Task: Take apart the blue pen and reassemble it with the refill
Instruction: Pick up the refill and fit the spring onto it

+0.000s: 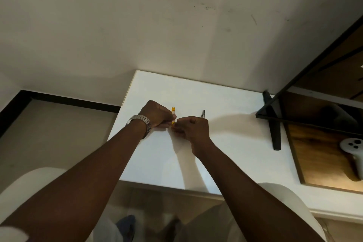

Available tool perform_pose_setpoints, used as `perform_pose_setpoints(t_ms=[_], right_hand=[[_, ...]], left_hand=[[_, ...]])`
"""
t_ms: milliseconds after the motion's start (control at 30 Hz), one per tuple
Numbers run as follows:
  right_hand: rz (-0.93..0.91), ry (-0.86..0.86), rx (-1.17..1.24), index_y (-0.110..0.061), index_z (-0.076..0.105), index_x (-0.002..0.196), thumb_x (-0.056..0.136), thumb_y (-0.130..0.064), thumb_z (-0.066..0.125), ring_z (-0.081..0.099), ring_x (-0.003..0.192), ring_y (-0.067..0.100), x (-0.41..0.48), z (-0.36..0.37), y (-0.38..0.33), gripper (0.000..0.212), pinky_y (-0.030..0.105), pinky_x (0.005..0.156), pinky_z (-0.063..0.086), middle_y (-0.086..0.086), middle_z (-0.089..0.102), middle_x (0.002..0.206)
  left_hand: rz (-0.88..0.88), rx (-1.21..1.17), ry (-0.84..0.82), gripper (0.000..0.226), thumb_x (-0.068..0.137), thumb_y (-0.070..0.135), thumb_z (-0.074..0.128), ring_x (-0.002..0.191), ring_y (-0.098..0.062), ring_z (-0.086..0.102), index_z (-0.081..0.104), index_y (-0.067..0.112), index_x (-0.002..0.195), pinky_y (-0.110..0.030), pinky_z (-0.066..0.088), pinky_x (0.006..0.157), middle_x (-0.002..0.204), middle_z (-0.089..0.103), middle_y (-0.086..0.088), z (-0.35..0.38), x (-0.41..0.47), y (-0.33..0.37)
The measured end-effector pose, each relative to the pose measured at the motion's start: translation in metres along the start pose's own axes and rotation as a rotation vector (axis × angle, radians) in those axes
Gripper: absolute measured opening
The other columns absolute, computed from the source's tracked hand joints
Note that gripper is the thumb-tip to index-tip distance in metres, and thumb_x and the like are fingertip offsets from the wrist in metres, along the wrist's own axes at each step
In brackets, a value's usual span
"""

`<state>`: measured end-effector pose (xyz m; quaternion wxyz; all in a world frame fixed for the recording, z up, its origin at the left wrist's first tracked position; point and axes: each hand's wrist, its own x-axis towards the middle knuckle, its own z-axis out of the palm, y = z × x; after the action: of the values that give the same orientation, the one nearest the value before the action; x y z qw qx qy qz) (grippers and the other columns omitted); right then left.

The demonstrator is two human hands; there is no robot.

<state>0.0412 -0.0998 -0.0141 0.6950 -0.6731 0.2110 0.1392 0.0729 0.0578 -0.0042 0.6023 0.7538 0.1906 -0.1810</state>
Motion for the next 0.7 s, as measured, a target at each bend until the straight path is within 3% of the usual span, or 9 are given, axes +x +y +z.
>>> perform_pose_setpoints(t_ms=[100, 167, 267, 400, 700], right_hand=[[-0.034, 0.024, -0.128, 0.002, 0.079, 0.076, 0.072, 0.003, 0.078, 0.073, 0.067, 0.031, 0.002, 0.003, 0.007, 0.004, 0.042, 0.072, 0.066, 0.026, 0.078, 0.079], [-0.076, 0.036, -0.201, 0.0, 0.079, 0.072, 0.072, 0.001, 0.079, 0.071, 0.062, 0.027, 0.003, 0.004, 0.009, 0.001, 0.045, 0.069, 0.065, 0.025, 0.077, 0.076], [-0.144, 0.054, -0.271, -0.005, 0.079, 0.065, 0.081, -0.01, 0.082, 0.069, 0.055, 0.024, 0.005, 0.004, 0.01, 0.017, 0.047, 0.069, 0.064, 0.019, 0.077, 0.067], [-0.206, 0.062, -0.367, -0.008, 0.078, 0.061, 0.086, -0.018, 0.077, 0.076, 0.066, 0.039, 0.007, 0.007, 0.01, 0.027, 0.053, 0.073, 0.064, 0.016, 0.076, 0.063], [-0.25, 0.03, -0.484, -0.008, 0.081, 0.066, 0.081, -0.01, 0.075, 0.076, 0.069, 0.035, 0.006, 0.006, 0.007, 0.016, 0.051, 0.072, 0.063, 0.013, 0.076, 0.062]], left_hand=[[0.01, 0.112, 0.022, 0.01, 0.071, 0.005, 0.082, 0.067, -0.026, 0.075, 0.083, 0.003, 0.081, -0.036, 0.066, 0.074, 0.078, 0.08, -0.019, 0.0, 0.001, 0.0], [0.024, 0.143, 0.026, 0.007, 0.072, 0.003, 0.081, 0.063, -0.023, 0.076, 0.084, 0.008, 0.077, -0.032, 0.066, 0.067, 0.071, 0.08, -0.012, 0.002, 0.001, -0.001], [0.054, 0.183, 0.051, 0.009, 0.072, 0.004, 0.081, 0.059, -0.019, 0.076, 0.084, 0.012, 0.074, -0.025, 0.063, 0.06, 0.067, 0.079, -0.007, 0.004, 0.0, -0.002], [0.082, 0.205, 0.086, 0.006, 0.07, 0.007, 0.083, 0.058, -0.019, 0.075, 0.083, 0.012, 0.073, -0.027, 0.064, 0.061, 0.068, 0.079, -0.01, 0.006, -0.003, -0.002], [0.128, 0.205, 0.136, 0.009, 0.072, 0.0, 0.078, 0.062, -0.026, 0.071, 0.082, 0.008, 0.075, -0.033, 0.066, 0.069, 0.074, 0.078, -0.019, 0.012, -0.013, -0.003]])
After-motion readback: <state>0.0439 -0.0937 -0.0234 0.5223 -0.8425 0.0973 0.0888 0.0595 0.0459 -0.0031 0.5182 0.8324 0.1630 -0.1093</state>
